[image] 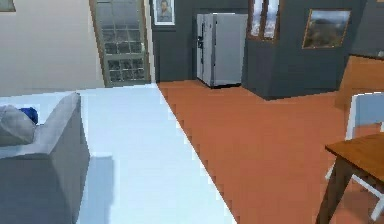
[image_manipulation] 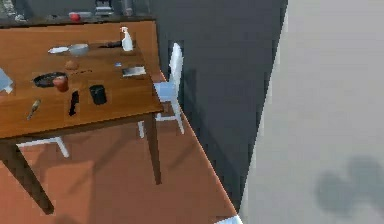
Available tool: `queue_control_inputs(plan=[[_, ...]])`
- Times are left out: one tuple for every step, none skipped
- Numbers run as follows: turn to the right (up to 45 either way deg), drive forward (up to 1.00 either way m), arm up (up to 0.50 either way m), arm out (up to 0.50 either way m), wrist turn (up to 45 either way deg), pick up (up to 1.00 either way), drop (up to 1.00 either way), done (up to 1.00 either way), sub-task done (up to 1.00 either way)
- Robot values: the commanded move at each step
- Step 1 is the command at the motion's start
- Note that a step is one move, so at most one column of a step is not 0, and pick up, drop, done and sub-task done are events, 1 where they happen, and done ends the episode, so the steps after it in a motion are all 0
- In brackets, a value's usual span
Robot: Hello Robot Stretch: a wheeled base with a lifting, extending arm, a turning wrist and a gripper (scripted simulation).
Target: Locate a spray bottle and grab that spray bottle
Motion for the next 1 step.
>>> queue_control_inputs(plan=[[0.0,0.90,0.00,0.00,0.0,0.00,0.00,0.00,0.00]])
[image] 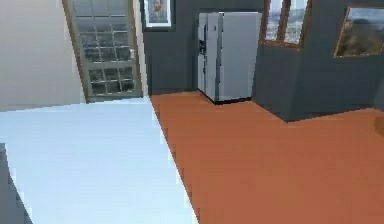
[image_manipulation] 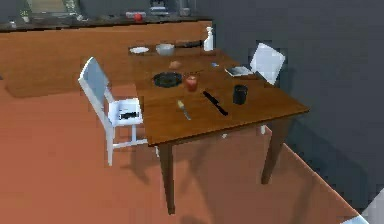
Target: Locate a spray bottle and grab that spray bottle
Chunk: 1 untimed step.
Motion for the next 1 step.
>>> queue_control_inputs(plan=[[36.0,0.00,0.00,0.00,0.0,0.00,0.00,0.00,0.00]])
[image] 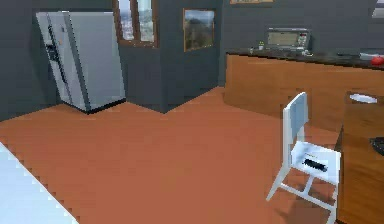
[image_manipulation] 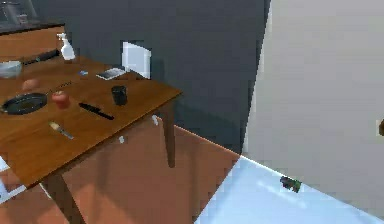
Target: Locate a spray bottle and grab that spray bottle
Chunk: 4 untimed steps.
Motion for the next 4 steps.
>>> queue_control_inputs(plan=[[0.0,1.00,0.00,0.00,0.0,0.00,0.00,0.00,0.00],[3.0,0.00,0.00,0.00,0.0,0.00,0.00,0.00,0.00],[0.0,0.45,0.00,0.00,0.0,0.00,0.00,0.00,0.00],[30.0,0.00,0.00,0.00,0.0,0.00,0.00,0.00,0.00]])
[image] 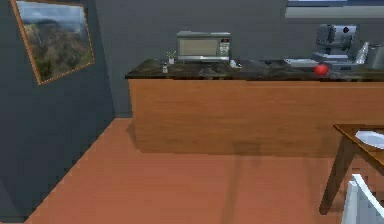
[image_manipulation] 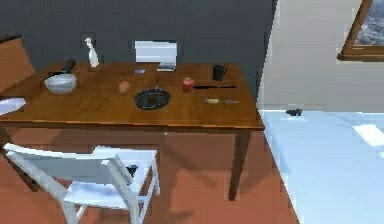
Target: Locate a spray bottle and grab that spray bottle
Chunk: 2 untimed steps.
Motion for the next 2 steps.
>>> queue_control_inputs(plan=[[0.0,0.15,0.00,0.00,0.0,0.00,0.00,0.00,0.00],[27.0,0.00,0.00,0.00,0.0,0.00,0.00,0.00,0.00]])
